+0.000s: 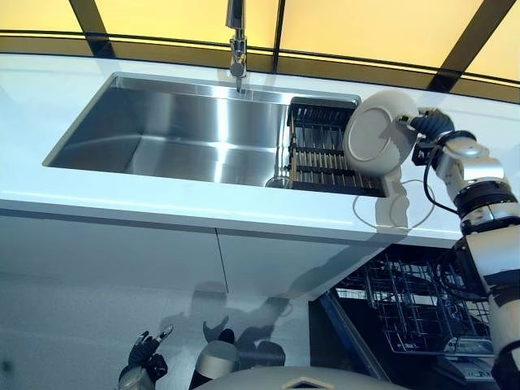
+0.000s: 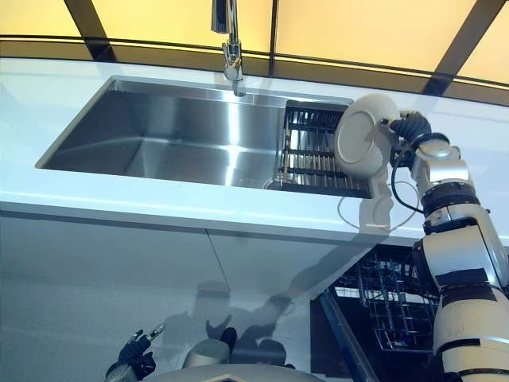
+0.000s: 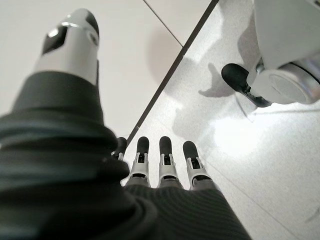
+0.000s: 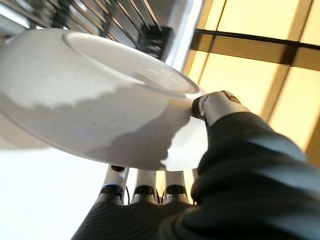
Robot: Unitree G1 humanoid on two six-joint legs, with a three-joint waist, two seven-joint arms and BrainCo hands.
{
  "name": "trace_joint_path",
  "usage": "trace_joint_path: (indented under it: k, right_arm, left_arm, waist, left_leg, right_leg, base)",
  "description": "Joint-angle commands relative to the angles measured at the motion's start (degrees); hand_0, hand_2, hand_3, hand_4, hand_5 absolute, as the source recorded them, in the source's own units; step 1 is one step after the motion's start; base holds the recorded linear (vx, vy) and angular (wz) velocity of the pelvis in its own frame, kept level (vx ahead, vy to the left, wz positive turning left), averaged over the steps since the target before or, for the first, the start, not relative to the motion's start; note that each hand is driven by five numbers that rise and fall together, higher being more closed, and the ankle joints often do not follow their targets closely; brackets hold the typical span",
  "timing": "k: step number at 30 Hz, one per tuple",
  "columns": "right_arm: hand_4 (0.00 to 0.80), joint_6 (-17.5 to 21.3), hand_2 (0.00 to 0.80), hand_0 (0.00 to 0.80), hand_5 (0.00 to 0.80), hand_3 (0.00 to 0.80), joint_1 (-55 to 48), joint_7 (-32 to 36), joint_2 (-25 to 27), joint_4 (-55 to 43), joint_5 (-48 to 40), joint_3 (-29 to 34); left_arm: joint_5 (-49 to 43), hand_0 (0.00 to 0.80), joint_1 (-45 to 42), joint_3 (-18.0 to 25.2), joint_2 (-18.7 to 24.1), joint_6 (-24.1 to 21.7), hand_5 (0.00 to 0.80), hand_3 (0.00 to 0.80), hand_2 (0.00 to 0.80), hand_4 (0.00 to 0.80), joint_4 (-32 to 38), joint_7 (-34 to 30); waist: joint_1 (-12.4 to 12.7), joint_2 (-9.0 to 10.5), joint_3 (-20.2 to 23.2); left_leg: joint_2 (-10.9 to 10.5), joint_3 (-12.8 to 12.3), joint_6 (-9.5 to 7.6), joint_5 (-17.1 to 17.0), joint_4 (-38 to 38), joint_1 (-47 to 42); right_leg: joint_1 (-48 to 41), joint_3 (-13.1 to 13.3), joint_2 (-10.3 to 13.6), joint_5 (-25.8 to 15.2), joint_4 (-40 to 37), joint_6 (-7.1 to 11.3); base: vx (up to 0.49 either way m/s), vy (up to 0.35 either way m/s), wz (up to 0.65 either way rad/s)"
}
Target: Take plates into dishwasher
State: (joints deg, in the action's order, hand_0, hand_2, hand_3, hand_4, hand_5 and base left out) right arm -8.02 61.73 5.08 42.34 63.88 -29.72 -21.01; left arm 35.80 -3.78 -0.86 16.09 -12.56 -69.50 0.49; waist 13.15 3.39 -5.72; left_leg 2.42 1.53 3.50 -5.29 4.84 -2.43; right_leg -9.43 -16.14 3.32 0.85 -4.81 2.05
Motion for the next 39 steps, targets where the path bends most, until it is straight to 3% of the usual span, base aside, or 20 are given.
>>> trace_joint_path:
  k: [1, 7, 17, 21, 29, 39]
  right_arm:
    - [0.8, 4.87, 0.8, 0.8, 0.8, 0.8, 12.11, -0.96, 6.47, -2.56, -2.04, -6.24]
    - [0.8, 5.03, 0.8, 0.8, 0.8, 0.8, 15.66, -2.26, 9.84, -3.81, -5.3, -7.29]
    - [0.8, 5.07, 0.8, 0.8, 0.8, 0.8, 21.83, -7.34, 18.26, -5.12, 11.21, -15.61]
    - [0.8, 4.55, 0.8, 0.8, 0.8, 0.8, 23.11, -7.21, 21.03, -6.51, 12.5, -18.92]
    - [0.8, 5.07, 0.8, 0.8, 0.8, 0.8, 21.06, -8.14, 25.9, -10.86, 21.04, -20.9]
    - [0.8, 4.17, 0.8, 0.8, 0.8, 0.8, 8.71, -12.64, 33.31, -21.19, 41.49, -19.74]
  left_arm:
    - [2.01, 0.0, 1.14, -0.68, 0.8, -0.08, 0.0, 0.0, 0.0, 0.0, -0.41, 0.83]
    - [2.63, 0.0, 1.29, -0.91, 1.09, 0.33, 0.0, 0.0, 0.0, 0.0, -0.4, 1.28]
    - [4.97, 0.0, 1.68, -0.19, 1.73, 0.49, 0.0, 0.0, 0.0, 0.0, -0.2, 2.57]
    - [5.34, 0.0, 1.85, 0.18, 2.03, 0.75, 0.0, 0.0, 0.0, 0.0, 0.32, 2.84]
    - [5.32, 0.0, 2.2, 0.5, 2.43, 1.29, 0.0, 0.0, 0.0, 0.0, 1.37, 3.08]
    - [5.94, 0.0, 2.34, 1.04, 2.04, 2.1, 0.0, 0.0, 0.0, 0.0, 3.25, 3.91]
  waist:
    - [-0.44, 2.21, 2.57]
    - [-1.17, 3.05, 2.97]
    - [-3.2, 4.34, 3.7]
    - [-4.14, 4.63, 3.69]
    - [-6.27, 4.82, 3.73]
    - [-9.26, 4.5, 3.28]
  left_leg:
    - [0.53, -2.39, 0.01, 4.27, 0.16, -2.44]
    - [0.54, -2.92, -0.09, 4.69, 0.16, -2.99]
    - [0.17, -3.8, -0.46, 5.06, 0.16, -3.2]
    - [0.21, -4.56, -0.68, 5.24, 0.16, -3.29]
    - [0.28, -6.07, -0.9, 5.74, 0.16, -3.5]
    - [0.29, -8.0, -1.43, 6.24, 0.16, -3.86]
  right_leg:
    - [0.98, 2.65, 4.35, -3.26, -0.19, 3.03]
    - [0.71, 3.09, 4.2, -3.2, -0.19, 3.12]
    - [1.13, 4.57, 4.06, -3.55, -0.19, 3.64]
    - [1.43, 5.39, 3.89, -3.75, -0.19, 3.83]
    - [2.12, 7.06, 3.52, -3.97, -0.19, 4.18]
    - [3.16, 9.16, 3.38, -4.22, 0.2, 4.75]
  base:
    - [0.006, 0.01, -0.04]
    - [0.004, 0.003, -0.1]
    - [-0.013, 0.008, -0.08]
    - [-0.027, 0.007, -0.07]
    - [-0.019, 0.006, -0.13]
    - [-0.024, 0.013, -0.12]
